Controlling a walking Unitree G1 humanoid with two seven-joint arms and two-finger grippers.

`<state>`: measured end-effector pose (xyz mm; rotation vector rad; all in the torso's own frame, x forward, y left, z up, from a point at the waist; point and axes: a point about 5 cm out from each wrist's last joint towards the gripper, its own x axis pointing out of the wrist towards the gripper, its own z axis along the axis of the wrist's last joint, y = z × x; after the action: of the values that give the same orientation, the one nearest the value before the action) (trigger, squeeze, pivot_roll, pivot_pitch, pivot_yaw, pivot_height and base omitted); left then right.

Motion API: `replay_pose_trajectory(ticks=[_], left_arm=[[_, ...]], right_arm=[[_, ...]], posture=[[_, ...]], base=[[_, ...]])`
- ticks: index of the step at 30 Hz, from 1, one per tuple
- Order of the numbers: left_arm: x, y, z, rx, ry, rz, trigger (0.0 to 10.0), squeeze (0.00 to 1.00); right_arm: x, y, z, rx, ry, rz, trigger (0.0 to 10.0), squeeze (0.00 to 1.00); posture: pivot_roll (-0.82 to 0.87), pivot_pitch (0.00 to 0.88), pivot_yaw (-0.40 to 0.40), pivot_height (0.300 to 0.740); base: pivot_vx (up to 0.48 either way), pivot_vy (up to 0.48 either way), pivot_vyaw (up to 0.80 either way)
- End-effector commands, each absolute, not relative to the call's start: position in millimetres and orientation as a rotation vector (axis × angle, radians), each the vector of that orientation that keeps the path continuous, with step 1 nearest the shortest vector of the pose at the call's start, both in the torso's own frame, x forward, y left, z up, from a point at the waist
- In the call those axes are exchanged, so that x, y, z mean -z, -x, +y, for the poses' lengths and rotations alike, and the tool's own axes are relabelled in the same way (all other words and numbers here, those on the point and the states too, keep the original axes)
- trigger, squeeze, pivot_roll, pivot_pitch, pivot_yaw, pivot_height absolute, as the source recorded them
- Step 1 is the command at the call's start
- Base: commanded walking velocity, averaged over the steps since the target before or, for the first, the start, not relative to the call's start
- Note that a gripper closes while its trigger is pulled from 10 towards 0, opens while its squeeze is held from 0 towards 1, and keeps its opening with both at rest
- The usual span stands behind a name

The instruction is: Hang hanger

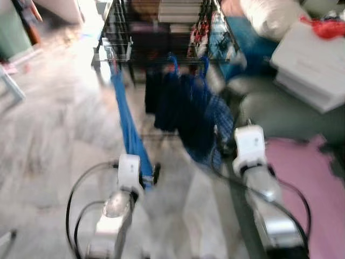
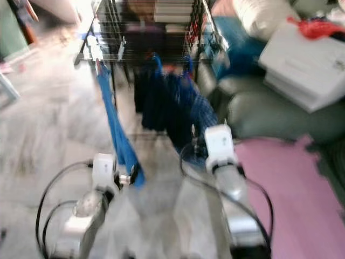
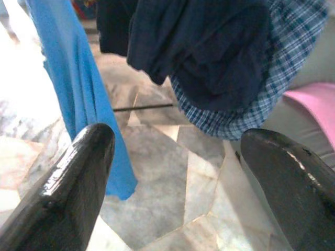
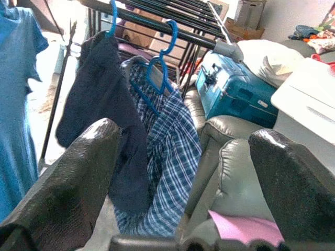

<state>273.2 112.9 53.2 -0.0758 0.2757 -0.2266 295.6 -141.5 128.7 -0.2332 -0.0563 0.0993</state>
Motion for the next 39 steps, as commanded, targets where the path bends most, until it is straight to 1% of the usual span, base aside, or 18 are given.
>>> replay_pose_trajectory(ticks=[1,8,10,12,19,25,33,37,39], left_arm=[[-54.9,-272.9,112.7,0.219,0.082,0.264,10.0,0.00],[-59.7,-278.2,115.6,0.215,0.093,0.249,10.0,0.00],[-61.9,-280.4,117.1,0.217,0.094,0.239,10.0,0.00],[-67.5,-285.5,121.2,0.216,0.077,0.216,10.0,0.00],[-69.9,-286.7,123.9,0.211,0.072,0.208,10.0,0.00],[-70.1,-284.3,119.7,0.225,0.071,0.197,10.0,0.00],[-66.0,-280.8,120.7,0.221,0.064,0.217,10.0,0.00],[-64.6,-280.7,118.0,0.221,0.066,0.222,10.0,0.00],[-63.9,-280.9,118.2,0.214,0.029,0.222,10.0,0.00]], right_arm=[[-134.4,-297.2,-143.4,-0.092,0.239,-0.076,10.0,0.00],[-134.2,-297.3,-140.3,-0.103,0.224,-0.078,10.0,0.00],[-134.6,-298.3,-139.4,-0.105,0.226,-0.079,10.0,0.00],[-140.0,-301.8,-136.9,-0.110,0.230,-0.098,10.0,0.00],[-141.3,-303.7,-138.3,-0.099,0.227,-0.100,10.0,0.00],[-138.7,-303.3,-133.8,-0.113,0.227,-0.093,10.0,0.00],[-137.1,-303.0,-131.5,-0.124,0.228,-0.086,10.0,0.00],[-136.3,-303.9,-130.8,-0.130,0.227,-0.082,10.0,0.00],[-136.0,-304.7,-129.4,-0.138,0.227,-0.080,10.0,0.00]], posture=[[0.02,0.078,-0.003,0.740],[0.02,0.090,0.007,0.740],[0.02,0.094,0.009,0.740],[0.02,0.116,0.014,0.740],[0.01,0.136,0.020,0.740],[0.02,0.139,0.015,0.740],[0.02,0.142,0.013,0.740],[0.02,0.131,0.004,0.740],[0.02,0.131,0.004,0.740]], base=[[0.000,0.000,0.00],[0.000,0.000,0.00],[0.000,0.296,0.00],[0.000,0.480,0.00],[0.000,0.480,0.00],[0.000,0.480,0.00],[0.000,0.480,0.00],[0.000,0.480,0.00],[0.000,0.480,0.00]])
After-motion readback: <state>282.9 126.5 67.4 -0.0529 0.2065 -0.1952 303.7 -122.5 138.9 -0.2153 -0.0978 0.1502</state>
